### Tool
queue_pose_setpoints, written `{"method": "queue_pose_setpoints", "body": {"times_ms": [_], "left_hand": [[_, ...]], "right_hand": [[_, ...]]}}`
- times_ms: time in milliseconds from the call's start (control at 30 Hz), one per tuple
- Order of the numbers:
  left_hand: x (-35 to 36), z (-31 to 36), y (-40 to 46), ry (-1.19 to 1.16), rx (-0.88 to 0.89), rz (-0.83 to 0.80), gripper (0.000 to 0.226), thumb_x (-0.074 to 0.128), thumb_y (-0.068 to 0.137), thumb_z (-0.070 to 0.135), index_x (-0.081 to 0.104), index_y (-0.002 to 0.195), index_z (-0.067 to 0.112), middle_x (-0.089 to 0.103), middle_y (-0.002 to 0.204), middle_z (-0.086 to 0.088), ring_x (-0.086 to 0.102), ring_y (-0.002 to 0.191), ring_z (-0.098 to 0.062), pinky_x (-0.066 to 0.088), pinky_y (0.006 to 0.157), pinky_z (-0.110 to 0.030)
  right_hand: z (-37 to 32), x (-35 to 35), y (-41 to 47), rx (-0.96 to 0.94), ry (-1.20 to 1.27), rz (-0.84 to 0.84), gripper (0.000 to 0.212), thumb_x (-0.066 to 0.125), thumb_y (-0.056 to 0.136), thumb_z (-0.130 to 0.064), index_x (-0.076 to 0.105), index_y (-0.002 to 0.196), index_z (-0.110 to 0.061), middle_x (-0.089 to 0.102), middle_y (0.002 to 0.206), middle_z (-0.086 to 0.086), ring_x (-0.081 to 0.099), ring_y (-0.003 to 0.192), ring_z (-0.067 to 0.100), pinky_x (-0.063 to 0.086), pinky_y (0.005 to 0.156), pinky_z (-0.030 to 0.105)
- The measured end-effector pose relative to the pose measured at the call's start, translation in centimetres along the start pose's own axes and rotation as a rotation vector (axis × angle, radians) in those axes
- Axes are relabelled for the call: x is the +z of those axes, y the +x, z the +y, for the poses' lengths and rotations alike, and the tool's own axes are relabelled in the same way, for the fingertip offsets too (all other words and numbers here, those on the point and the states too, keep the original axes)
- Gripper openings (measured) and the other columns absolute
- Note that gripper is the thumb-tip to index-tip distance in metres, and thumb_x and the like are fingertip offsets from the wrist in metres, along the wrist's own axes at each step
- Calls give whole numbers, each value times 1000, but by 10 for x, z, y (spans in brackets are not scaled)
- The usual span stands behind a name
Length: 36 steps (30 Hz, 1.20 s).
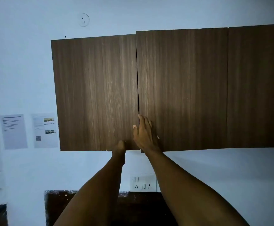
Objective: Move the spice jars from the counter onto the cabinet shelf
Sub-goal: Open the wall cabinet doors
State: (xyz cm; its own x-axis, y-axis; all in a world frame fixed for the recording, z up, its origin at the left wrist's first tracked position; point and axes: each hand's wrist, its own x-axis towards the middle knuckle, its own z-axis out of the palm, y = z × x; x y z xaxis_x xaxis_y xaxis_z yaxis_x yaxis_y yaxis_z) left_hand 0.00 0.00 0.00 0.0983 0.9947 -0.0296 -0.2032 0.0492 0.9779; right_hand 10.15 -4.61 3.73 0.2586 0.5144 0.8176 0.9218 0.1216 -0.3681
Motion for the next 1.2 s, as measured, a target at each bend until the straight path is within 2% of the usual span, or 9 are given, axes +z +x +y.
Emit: {"method": "queue_pose_setpoints", "body": {"times_ms": [100, 233, 400, 600, 700, 767, 933, 1067, 1200], "left_hand": [[-1, -10, 13, -150, -209, -63, 63, 55, 98, 37, 37, 150, 5, 52, 142, -18, 53, 126, -35, 42, 111, -45], [5, -25, 35, -379, -198, -178, 65, 52, 96, 38, 45, 153, 6, 45, 159, -17, 35, 152, -37, 30, 125, -46], [13, -31, 43, -452, -151, -204, 62, 49, 99, 43, 48, 151, 10, 55, 152, -14, 52, 140, -37, 32, 125, -48], [0, -34, 18, -486, -167, 6, 71, 53, 101, 52, 32, 152, 8, 54, 146, -21, 57, 131, -42, 48, 112, -55], [-13, -30, 2, -430, -154, 94, 76, 47, 101, 60, 25, 154, 10, 48, 152, -21, 53, 135, -44, 45, 115, -56], [-23, -16, -8, -177, -154, 310, 78, 49, 100, 59, 29, 154, 7, 45, 154, -22, 48, 139, -43, 40, 118, -56], [-57, 35, -44, 324, 299, 584, 70, 57, 100, 43, 36, 154, 3, 42, 157, -20, 41, 146, -38, 32, 123, -53], [-83, 69, -77, 207, 670, 423, 35, 59, 100, 31, 60, 128, 10, 65, 124, -9, 63, 117, -26, 53, 105, -46], [-120, 93, -111, 122, 853, 423, 23, 59, 100, 19, 70, 119, 13, 72, 111, -3, 67, 103, -17, 56, 92, -33]], "right_hand": [[1, 14, 4, 72, 76, -20, 55, 48, 104, -37, 38, 154, -17, 44, 157, 7, 45, 144, 28, 42, 112, 38], [3, 29, 1, 201, 125, -64, 57, 50, 104, -38, 36, 155, -19, 42, 160, 5, 43, 146, 28, 42, 114, 42], [5, 36, -4, 223, 139, -34, 59, 56, 102, -33, 36, 155, -18, 43, 158, 6, 45, 144, 29, 43, 113, 42], [-20, 26, 10, 432, 426, -23, 69, 64, 98, -36, 33, 156, -17, 47, 154, 9, 49, 140, 32, 45, 113, 52], [-39, 22, 11, 447, 615, -52, 42, 67, 97, -29, 56, 134, -13, 66, 129, 11, 63, 120, 31, 54, 102, 53], [-48, 18, 3, 445, 620, -13, 21, 68, 97, -25, 62, 112, -12, 70, 114, 13, 67, 104, 27, 59, 87, 42], [-81, 1, -31, 322, 560, 2, 18, 68, 95, -26, 52, 97, -20, 62, 99, 2, 62, 90, 19, 42, 64, 17], [-121, -10, -63, 209, 435, 19, 24, 66, 94, -40, 48, 94, -24, 55, 86, -8, 54, 76, 7, 43, 58, 20], [-171, -22, -92, 120, 427, 30, 30, 69, 91, -44, 48, 88, -23, 56, 78, -6, 57, 68, 11, 44, 52, 22]]}}
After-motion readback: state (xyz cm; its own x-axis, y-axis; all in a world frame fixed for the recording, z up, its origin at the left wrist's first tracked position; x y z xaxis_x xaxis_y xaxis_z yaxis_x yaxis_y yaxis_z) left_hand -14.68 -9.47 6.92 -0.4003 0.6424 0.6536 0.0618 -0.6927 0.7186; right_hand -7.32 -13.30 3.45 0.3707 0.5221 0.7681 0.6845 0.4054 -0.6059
